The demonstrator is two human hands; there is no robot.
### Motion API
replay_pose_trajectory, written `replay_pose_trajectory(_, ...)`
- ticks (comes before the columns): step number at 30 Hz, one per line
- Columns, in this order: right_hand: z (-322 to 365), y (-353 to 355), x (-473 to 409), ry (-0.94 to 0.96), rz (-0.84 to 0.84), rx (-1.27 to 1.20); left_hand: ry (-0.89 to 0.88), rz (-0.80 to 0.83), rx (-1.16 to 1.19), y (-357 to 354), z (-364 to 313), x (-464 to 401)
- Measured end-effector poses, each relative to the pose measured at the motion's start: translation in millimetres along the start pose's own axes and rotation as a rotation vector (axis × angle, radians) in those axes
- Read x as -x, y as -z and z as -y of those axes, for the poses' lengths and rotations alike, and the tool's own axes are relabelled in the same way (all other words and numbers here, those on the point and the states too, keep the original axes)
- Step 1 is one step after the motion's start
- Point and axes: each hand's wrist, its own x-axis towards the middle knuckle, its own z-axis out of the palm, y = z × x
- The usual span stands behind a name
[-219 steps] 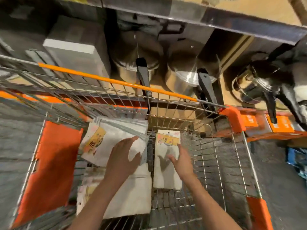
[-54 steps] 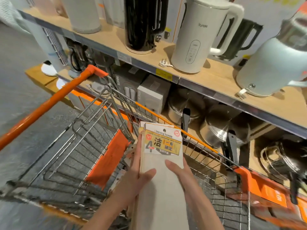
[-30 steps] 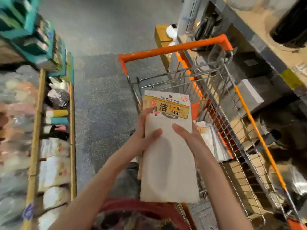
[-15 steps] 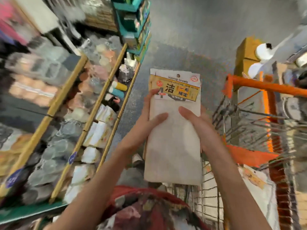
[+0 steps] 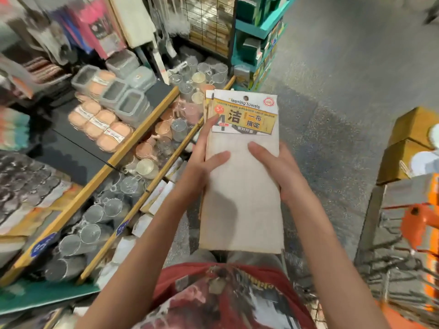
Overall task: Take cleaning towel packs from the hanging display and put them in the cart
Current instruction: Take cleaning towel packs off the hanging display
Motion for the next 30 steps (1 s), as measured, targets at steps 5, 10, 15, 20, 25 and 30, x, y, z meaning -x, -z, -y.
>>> replay_pose_trajectory(5, 28.8, -11.7, -56.3, 0.054, 0.132, 0.103, -0.043, -0.097, -0.045, 19.9, -7.3, -45.0)
replay_pose_trajectory(10, 64.1, -15.8, -137.9, 0.128, 0.224, 0.18, -0.087, -0.273, -0.001, 20.3, -17.6, -107.0)
replay_pose_trajectory(15, 124.7, -12.7, -217.3, 0.229, 0.357, 0.29, -0.117, -0.436, 0.024, 2.8, -35.1, -174.8)
replay_pose_trajectory(20, 167.2, -31.3, -274.6, 0.264, 0.531, 0.289, -0.189, -0.521, -0.038, 1.4, -55.2, -223.1)
replay_pose_trajectory(25, 193.7, -64.7, -319.0, 0.224, 0.634, 0.228, -0.211, -0.638, -0.149, 23.5, -76.8, -256.3)
replay_pose_trajectory(30, 218.5, -106.3, -354.8, 0.306, 0.702, 0.258, -0.278, -0.681, -0.191, 55.1, -101.7, -288.9)
